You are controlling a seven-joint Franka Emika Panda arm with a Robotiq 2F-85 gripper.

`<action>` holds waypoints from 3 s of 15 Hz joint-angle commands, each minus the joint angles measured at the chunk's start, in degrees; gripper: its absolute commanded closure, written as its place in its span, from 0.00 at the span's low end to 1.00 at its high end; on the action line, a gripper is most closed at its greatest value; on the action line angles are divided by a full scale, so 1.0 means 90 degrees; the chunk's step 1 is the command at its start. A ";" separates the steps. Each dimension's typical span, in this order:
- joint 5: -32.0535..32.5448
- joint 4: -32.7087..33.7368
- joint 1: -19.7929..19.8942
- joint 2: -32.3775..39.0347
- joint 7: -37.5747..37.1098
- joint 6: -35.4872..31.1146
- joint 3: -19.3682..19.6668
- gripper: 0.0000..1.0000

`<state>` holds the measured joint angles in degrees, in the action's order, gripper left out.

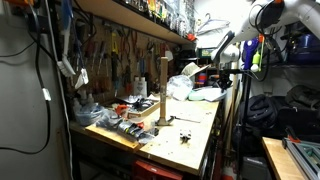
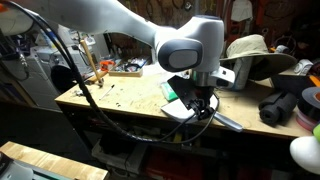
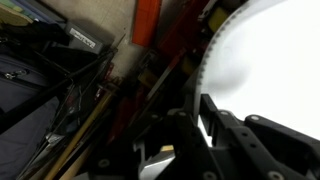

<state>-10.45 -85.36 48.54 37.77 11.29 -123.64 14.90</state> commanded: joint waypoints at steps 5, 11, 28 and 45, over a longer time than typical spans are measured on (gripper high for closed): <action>0.0405 0.0109 0.0008 -0.0084 -0.0686 0.0140 0.0343 0.98; 0.1134 -0.0279 -0.0026 -0.0391 -0.0496 0.0089 0.0643 0.98; 0.1782 -0.2906 -0.0022 -0.2553 0.1543 -0.0676 0.0533 0.98; 0.0881 -0.4066 -0.0661 -0.4190 0.3399 0.0971 0.0714 0.98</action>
<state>-0.06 -120.81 44.47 2.38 39.59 -118.18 19.97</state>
